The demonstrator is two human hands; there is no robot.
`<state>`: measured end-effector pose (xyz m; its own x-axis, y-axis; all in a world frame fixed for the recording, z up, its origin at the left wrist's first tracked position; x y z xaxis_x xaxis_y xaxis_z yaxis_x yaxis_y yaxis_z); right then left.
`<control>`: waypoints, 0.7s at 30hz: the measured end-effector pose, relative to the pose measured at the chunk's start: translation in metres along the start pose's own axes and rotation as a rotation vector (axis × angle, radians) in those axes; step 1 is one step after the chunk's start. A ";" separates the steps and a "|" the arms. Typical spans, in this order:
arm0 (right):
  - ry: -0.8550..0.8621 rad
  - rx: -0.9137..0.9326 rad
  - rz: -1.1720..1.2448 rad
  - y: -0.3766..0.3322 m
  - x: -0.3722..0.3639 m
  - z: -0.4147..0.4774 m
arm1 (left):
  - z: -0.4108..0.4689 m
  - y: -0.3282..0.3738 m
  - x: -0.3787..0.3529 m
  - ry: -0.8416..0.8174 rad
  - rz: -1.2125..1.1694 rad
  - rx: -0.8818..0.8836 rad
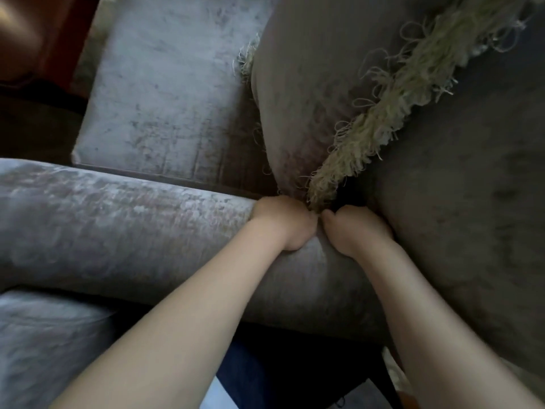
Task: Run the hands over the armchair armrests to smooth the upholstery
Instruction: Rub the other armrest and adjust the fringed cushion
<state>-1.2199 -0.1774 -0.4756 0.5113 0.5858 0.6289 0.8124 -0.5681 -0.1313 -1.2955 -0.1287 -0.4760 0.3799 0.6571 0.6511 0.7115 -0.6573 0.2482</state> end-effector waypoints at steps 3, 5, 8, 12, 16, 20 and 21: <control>-0.144 -0.066 -0.041 0.000 -0.002 0.007 | -0.006 -0.001 0.011 0.037 -0.044 -0.024; -0.225 -0.182 -0.112 -0.005 -0.002 0.006 | -0.012 -0.023 0.011 0.057 -0.104 0.046; -0.286 -0.194 -0.273 -0.058 0.010 0.005 | -0.033 -0.089 0.016 0.132 -0.137 0.245; -0.211 0.107 -0.324 -0.203 0.034 0.011 | -0.080 -0.213 0.020 0.227 -0.225 0.573; 0.017 0.638 -0.339 -0.380 0.040 -0.004 | -0.168 -0.347 0.010 0.446 -0.341 0.976; -0.105 0.932 -0.197 -0.498 -0.012 -0.016 | -0.239 -0.425 -0.014 0.633 -0.549 1.186; -0.130 0.969 -0.129 -0.518 -0.024 -0.018 | -0.245 -0.435 -0.017 0.652 -0.583 1.216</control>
<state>-1.6577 0.0927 -0.4088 0.3818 0.7022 0.6010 0.7127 0.1903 -0.6751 -1.7568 0.0555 -0.4192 -0.2126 0.2208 0.9519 0.8345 0.5477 0.0593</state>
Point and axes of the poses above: each hand's wrist, its own z-axis towards the middle knuckle, its own x-axis out of the back of the hand, y = z × x, the point moved 10 cm from there along z, towards the middle knuckle, and after that the axes turned 6 degrees about -y, right-handed, at the moved point
